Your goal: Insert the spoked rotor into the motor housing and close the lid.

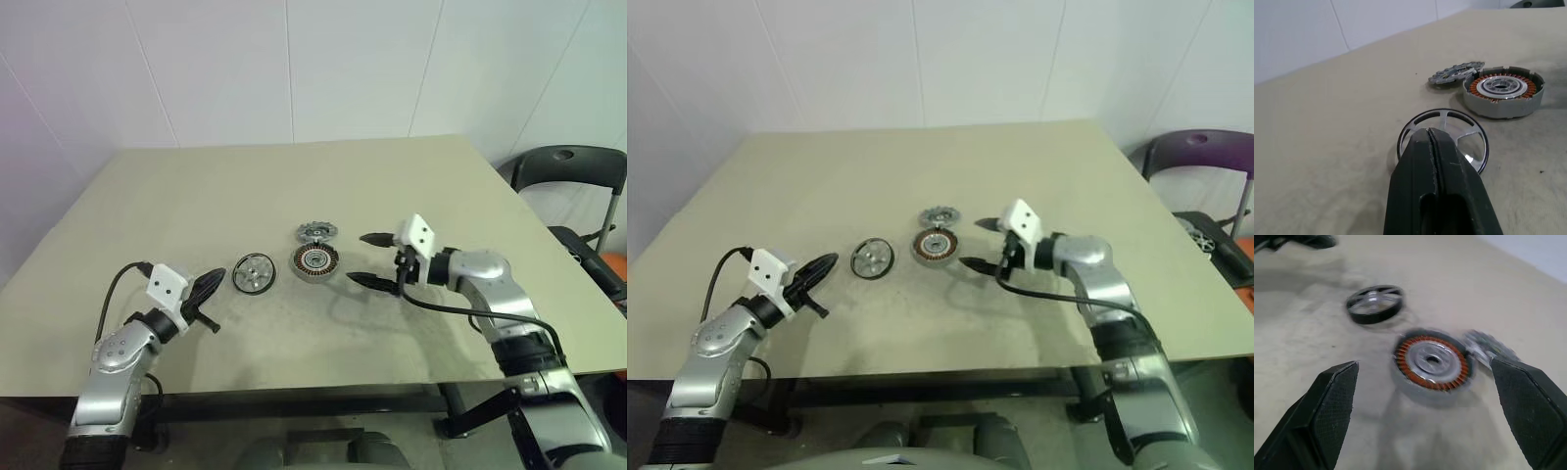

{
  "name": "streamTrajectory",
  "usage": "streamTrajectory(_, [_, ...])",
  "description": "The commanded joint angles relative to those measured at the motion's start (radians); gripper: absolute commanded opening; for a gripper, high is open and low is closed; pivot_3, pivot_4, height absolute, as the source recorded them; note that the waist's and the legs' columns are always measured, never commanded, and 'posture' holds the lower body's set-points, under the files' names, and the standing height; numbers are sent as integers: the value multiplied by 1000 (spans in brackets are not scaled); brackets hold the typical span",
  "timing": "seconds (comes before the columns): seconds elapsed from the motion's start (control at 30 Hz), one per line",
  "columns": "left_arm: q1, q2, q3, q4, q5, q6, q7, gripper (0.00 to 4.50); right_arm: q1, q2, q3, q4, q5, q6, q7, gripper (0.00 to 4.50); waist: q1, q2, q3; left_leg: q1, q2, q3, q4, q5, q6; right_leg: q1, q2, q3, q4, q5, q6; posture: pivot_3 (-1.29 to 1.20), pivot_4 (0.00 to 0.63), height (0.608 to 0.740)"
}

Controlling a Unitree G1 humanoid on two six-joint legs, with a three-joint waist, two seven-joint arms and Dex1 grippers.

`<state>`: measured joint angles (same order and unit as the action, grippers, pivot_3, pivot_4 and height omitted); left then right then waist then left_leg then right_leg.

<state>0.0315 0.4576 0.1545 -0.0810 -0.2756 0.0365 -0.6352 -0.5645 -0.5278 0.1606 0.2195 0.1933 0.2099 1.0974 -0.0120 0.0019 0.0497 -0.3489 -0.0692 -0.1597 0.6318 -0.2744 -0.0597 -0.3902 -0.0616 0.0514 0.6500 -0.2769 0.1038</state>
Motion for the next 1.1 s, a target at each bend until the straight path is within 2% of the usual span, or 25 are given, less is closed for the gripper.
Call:
streamTrajectory(0.03, [-1,14,29,-31,-17,-19,-4,32,-124,-1,82,-10,-66,33,41,4500,1,0,0,0,0,0,0,0,0,0,0,0,0,0,0,0,0,740])
streamTrajectory(0.23, [11,-3,24,-40,-9,-28,7,32,-319,32,234,98,-188,69,104,4500,0,0,0,-3,0,-1,0,0,0,-3,0,0,0,0,0,0,0,740])
streamTrajectory(0.47, [31,-21,29,-55,-2,-39,25,32,-499,115,391,341,-380,43,113,4500,0,0,0,-5,0,-2,-1,0,0,-6,0,-1,0,0,0,0,0,740])
streamTrajectory(0.7, [52,-23,34,-69,-2,-45,40,32,-556,173,444,446,-459,8,150,4500,-3,0,0,-6,-1,-4,-2,0,0,-8,0,-1,1,0,0,0,0,740])
streamTrajectory(1.1, [51,-30,24,-80,6,-46,57,32,-562,244,452,503,-517,11,158,4500,-3,0,0,-6,-1,-4,-1,0,-1,-8,0,-1,2,0,0,0,0,740])
